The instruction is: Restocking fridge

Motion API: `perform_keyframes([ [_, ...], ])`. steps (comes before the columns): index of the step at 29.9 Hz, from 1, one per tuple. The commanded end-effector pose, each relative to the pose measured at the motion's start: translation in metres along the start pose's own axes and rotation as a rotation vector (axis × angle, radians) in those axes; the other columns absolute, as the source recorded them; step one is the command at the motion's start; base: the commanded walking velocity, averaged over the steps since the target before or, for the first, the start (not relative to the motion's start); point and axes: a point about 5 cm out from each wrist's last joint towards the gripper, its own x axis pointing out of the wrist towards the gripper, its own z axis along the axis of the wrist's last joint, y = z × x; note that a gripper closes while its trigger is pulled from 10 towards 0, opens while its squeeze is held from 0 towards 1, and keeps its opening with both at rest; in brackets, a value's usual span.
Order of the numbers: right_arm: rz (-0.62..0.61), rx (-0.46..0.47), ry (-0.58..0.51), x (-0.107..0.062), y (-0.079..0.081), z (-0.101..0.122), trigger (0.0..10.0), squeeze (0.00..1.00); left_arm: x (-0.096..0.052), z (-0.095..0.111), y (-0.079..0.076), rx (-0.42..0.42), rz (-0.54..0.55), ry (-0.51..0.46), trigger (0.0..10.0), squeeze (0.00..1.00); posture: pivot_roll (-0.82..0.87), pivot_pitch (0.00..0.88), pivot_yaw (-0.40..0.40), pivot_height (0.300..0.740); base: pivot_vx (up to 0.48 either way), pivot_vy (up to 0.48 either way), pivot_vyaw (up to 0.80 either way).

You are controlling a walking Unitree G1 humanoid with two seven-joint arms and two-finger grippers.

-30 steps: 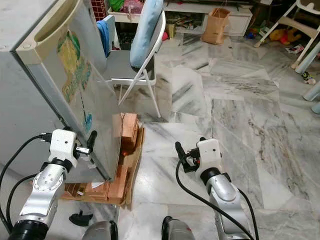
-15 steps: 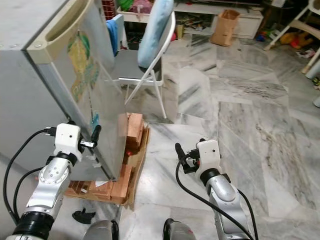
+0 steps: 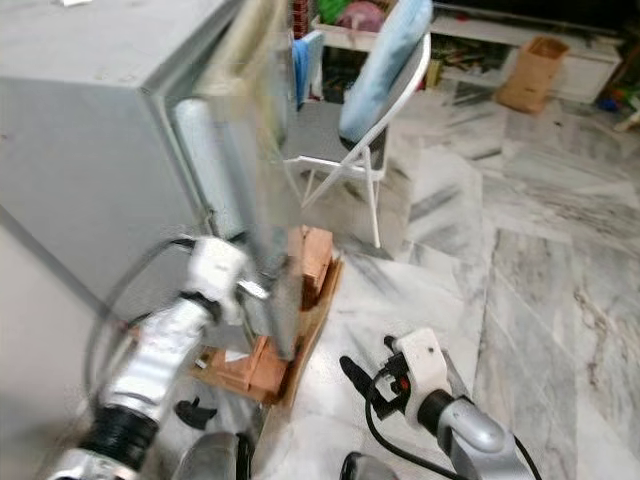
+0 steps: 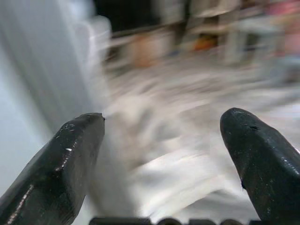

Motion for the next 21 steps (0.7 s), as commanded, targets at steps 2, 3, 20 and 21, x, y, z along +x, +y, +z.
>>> perform_keyframes([
  [2, -0.018, -0.008, -0.015, -0.005, -0.003, 0.003, 10.0, 0.0, -0.001, -0.002, 0.014, 0.037, 0.093, 0.009, 10.0, 0.0, 0.05, 0.061, 0.012, 0.74, 0.0, 0.0, 0.0],
  [3, -0.017, -0.007, -0.014, -0.005, 0.002, -0.001, 10.0, 0.0, -0.005, -0.005, 0.026, 0.045, 0.162, 0.017, 10.0, 0.0, 0.05, 0.06, 0.013, 0.74, 0.0, 0.0, 0.0],
  [20, -0.128, -0.019, -0.117, 0.02, -0.004, 0.0, 10.0, 0.0, -0.031, -0.012, 0.049, 0.021, 0.282, 0.048, 10.0, 0.0, 0.07, 0.06, 0.006, 0.74, 0.128, -0.218, -0.05],
  [21, -0.133, -0.008, -0.106, 0.022, -0.005, -0.004, 10.0, 0.0, -0.03, -0.012, 0.047, 0.013, 0.276, 0.047, 10.0, 0.0, 0.07, 0.06, 0.006, 0.74, 0.24, -0.412, -0.8],
])
